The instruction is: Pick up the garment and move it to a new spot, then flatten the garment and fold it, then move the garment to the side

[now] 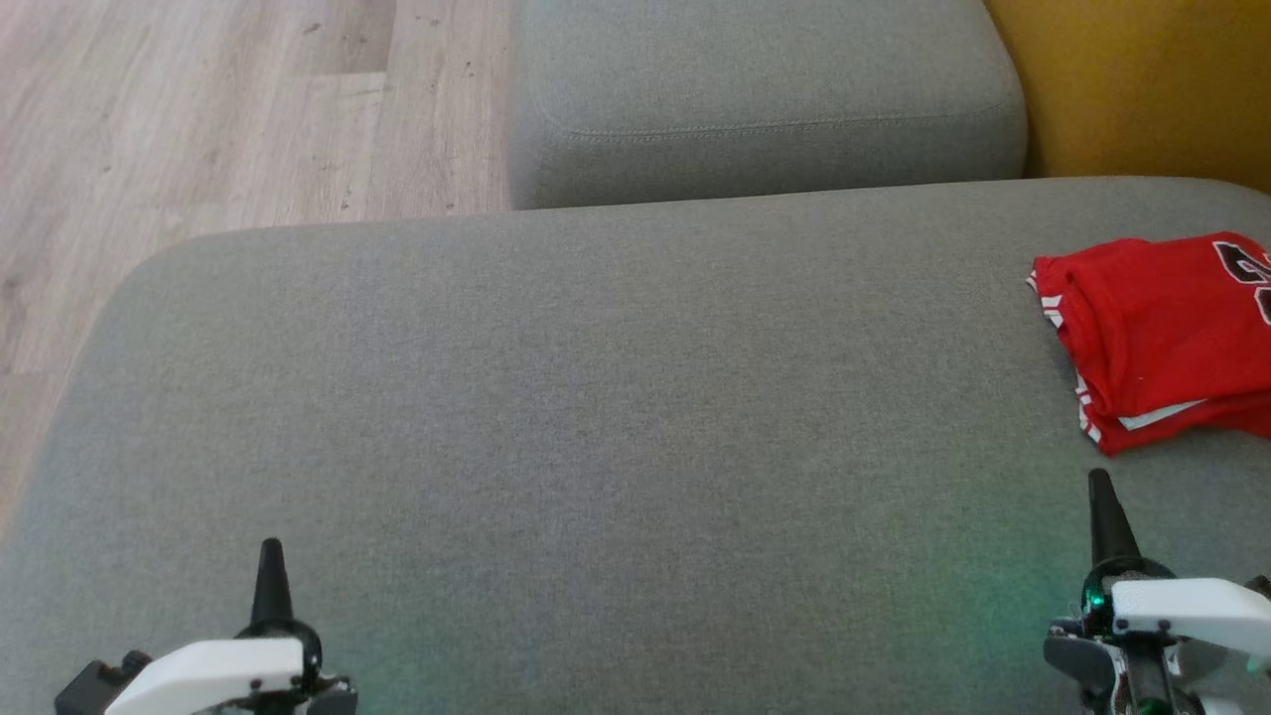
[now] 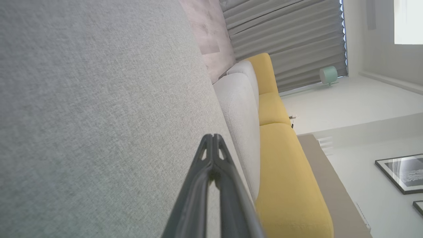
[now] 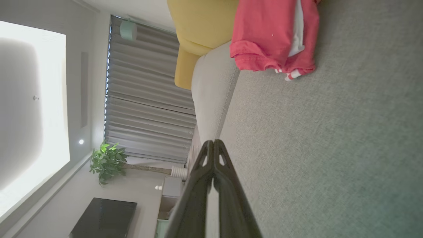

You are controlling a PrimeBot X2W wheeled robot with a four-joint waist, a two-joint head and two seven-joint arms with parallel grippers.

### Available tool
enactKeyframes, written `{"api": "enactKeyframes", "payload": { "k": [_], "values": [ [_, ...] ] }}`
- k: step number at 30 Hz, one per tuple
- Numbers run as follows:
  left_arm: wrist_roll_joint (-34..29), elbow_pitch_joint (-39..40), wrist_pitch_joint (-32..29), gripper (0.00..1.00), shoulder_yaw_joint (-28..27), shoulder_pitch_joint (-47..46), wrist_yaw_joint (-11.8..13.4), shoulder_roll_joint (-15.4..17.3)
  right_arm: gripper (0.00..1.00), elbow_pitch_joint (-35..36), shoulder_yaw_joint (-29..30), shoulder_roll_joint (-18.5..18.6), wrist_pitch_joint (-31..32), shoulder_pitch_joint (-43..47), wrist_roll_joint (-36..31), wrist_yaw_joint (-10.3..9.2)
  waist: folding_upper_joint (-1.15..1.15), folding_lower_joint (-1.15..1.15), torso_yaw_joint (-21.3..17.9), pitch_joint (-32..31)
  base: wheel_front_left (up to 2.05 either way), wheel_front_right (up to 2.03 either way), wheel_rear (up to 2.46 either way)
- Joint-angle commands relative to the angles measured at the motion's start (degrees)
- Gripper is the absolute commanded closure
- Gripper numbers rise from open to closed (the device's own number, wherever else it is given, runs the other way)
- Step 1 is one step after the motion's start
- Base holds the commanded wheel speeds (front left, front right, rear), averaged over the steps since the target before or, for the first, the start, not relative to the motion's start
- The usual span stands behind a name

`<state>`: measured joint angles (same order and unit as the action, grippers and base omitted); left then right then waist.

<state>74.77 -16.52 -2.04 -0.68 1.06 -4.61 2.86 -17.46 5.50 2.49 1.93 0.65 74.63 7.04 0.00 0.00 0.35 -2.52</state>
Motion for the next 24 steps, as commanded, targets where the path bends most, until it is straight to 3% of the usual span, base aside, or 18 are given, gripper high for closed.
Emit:
{"api": "enactKeyframes", "payload": {
  "k": [1,24],
  "values": [
    [2.22,1.97,-0.62,1.0,-2.47,-3.77,-0.56,0.05,1.0,2.32,-0.64,0.32,0.76,-3.3,2.43,0.38,0.0,0.0,-0.03,0.24,0.0,0.0,0.0],
    [16.65,2.43,-4.25,1.0,-5.66,-7.08,-2.76,0.02,1.0,3.38,0.95,0.39,4.37,-6.65,16.78,0.45,0.0,0.0,-0.33,2.58,0.0,0.0,0.0]
  ]
}}
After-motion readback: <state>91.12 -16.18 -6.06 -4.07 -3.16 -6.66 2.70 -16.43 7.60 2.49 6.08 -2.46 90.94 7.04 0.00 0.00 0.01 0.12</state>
